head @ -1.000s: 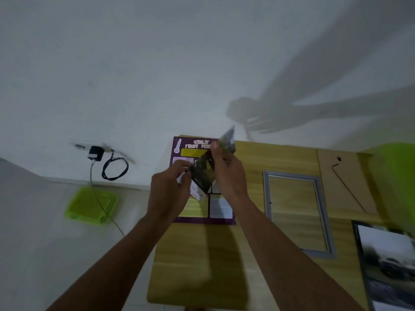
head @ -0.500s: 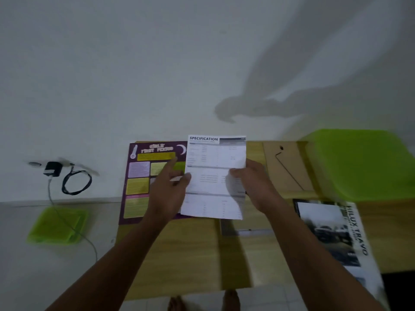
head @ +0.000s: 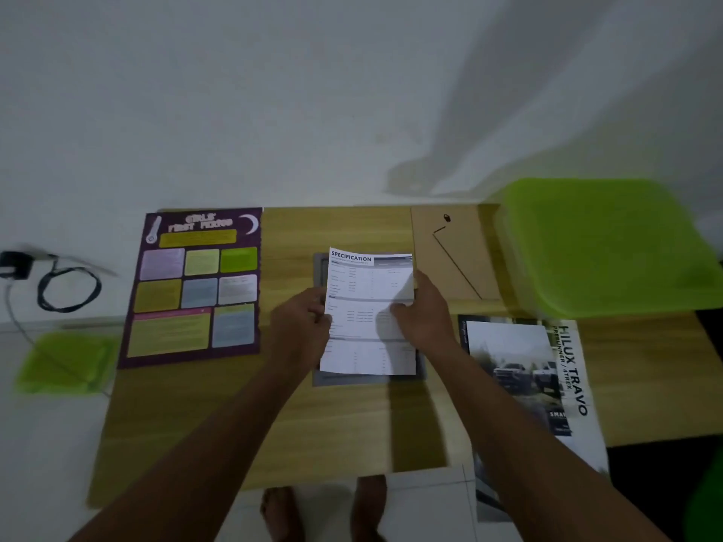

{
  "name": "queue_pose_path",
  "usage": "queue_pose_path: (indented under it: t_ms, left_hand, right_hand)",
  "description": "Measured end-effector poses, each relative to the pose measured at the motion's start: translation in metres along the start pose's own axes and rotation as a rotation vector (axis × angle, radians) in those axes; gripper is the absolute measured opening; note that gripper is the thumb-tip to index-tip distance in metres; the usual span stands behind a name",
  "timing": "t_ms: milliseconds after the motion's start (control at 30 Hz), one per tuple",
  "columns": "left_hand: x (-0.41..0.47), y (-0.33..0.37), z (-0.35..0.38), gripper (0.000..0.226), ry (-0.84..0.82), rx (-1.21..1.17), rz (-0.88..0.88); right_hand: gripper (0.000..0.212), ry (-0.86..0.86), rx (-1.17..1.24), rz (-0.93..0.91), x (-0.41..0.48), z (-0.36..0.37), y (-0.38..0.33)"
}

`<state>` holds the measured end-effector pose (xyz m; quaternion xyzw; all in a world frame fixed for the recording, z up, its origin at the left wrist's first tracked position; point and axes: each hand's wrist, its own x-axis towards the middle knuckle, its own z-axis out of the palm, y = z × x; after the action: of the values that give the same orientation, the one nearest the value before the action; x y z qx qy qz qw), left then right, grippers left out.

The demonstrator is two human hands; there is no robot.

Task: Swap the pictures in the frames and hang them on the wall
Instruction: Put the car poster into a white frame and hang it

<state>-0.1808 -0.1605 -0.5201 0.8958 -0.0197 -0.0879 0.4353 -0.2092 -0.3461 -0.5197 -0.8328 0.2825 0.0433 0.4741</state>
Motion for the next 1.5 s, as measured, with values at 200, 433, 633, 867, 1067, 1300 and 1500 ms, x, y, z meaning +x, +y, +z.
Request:
queue_pose_path:
  t_ms: [200,433,633,867,1067,1300,1500]
  left_hand:
    - [0.000,0.002,0.022,0.038,-0.010,0.166,0.089]
    - [-0.016,-0.013,0.034,0.037,-0.069,0.527,0.444]
    - [-0.018,-0.024,0.039,0.051,-0.199,0.729,0.506]
    - [-0.018,-0.024,0.034,0.049,-0.184,0.748,0.490]
    - [-0.024,-0.015,0.023,0.046,-0.090,0.791,0.546]
    - [-0.023,-0.026,0.024,0.045,-0.147,0.723,0.459]
    - [-0.032,-0.047,0.014,0.074,-0.129,0.572,0.308]
  right_hand:
    - [0.081,-0.030,-0.283,0.000,0.013,0.002,0.014]
    - [0.063,-0.115,-0.682,-0.325,0.011,-0.005,0.026]
    - [0.064,-0.218,-0.756,-0.418,0.017,-0.001,0.035]
    - [0.066,-0.218,-0.784,-0.445,0.020,0.005,0.039]
    - [0.067,-0.210,-0.809,-0.462,0.022,0.008,0.038]
    - [0.066,-0.183,-0.835,-0.480,0.022,0.011,0.040]
    - [0.066,-0.181,-0.846,-0.474,0.023,0.012,0.041]
